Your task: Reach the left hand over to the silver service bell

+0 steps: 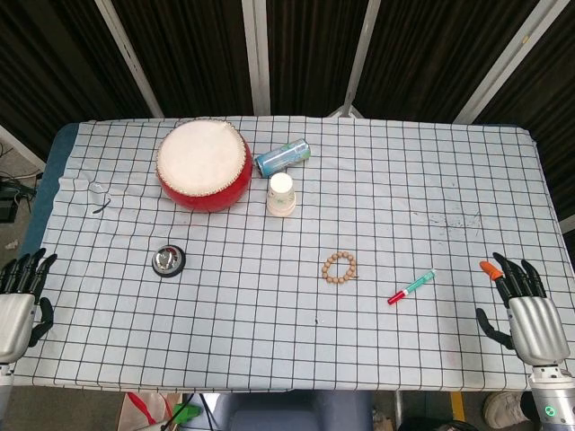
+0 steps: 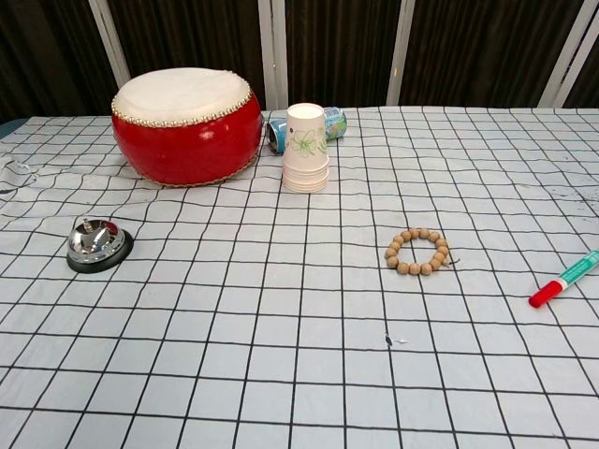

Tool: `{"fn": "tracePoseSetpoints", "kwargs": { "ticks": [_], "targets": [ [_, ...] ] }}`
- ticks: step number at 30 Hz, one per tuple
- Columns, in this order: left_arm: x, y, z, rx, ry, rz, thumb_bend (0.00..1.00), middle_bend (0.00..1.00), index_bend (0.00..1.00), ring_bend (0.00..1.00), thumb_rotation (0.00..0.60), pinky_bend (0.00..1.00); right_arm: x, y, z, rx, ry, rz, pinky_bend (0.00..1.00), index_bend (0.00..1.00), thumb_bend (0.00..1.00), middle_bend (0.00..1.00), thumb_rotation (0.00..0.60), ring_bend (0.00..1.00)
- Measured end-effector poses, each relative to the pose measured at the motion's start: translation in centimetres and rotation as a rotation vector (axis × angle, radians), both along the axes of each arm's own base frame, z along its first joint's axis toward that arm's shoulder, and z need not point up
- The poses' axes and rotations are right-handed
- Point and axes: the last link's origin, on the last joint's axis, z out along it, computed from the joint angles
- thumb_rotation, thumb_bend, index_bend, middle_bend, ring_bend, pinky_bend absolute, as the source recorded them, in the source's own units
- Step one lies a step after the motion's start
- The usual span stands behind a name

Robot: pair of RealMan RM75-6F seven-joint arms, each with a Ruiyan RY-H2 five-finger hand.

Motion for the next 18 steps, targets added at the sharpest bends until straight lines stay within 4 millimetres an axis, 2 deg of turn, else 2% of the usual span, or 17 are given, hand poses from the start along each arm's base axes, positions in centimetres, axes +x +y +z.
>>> {"fn": "tracePoseSetpoints", "kwargs": {
  "ticks": [18],
  "targets": [
    [0.1,0.4,-1.0,-0.054,0.005,-0.013,1.0,0.0,0.0,0.0,0.6,0.0,-0.1,0.2,-0.1,0.005,0.003,-0.007,0.04,0.16,0.4,0.08,0.6,0.12]
  ]
}}
